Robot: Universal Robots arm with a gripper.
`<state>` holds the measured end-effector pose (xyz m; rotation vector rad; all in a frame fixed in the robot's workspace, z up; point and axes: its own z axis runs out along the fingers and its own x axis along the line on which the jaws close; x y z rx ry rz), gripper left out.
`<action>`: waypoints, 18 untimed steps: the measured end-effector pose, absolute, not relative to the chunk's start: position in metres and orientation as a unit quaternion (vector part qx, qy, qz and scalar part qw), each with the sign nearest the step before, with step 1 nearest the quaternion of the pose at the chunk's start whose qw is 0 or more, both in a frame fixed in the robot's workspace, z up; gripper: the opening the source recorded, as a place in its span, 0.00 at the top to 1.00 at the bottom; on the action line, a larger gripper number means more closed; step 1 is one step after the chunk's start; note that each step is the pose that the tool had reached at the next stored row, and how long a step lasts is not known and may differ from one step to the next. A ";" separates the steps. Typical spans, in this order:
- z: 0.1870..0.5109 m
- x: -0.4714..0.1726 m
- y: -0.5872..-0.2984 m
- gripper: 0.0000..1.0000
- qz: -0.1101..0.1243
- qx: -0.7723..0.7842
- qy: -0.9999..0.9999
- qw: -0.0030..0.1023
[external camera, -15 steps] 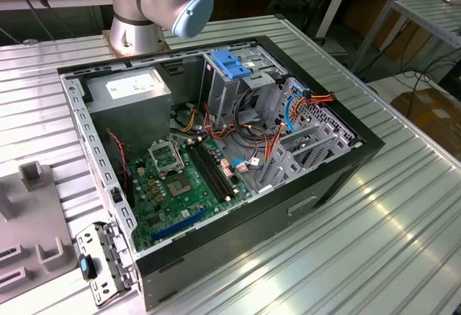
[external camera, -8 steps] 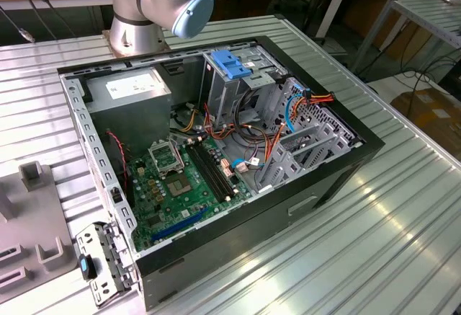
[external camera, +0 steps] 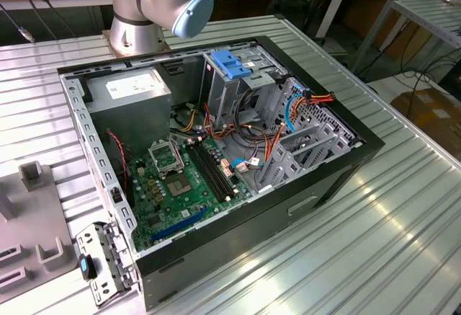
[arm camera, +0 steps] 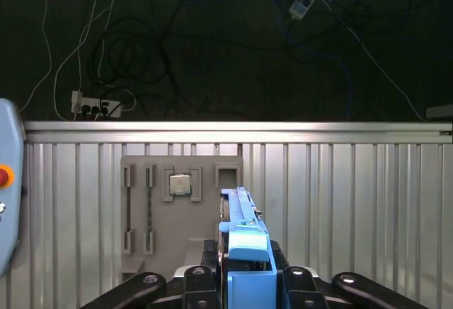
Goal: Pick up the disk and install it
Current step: 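Pick up the disk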
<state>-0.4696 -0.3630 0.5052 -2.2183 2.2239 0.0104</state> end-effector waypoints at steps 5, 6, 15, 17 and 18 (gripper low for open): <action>0.505 -0.469 -0.363 0.63 0.003 -0.706 0.708 0.000; 0.505 -0.468 -0.363 0.63 0.003 -0.706 0.708 0.000; 0.505 -0.460 -0.363 0.63 0.003 -0.706 0.708 0.000; 0.505 -0.458 -0.363 0.63 0.003 -0.706 0.708 0.000; 0.505 -0.456 -0.363 0.63 0.003 -0.706 0.708 0.000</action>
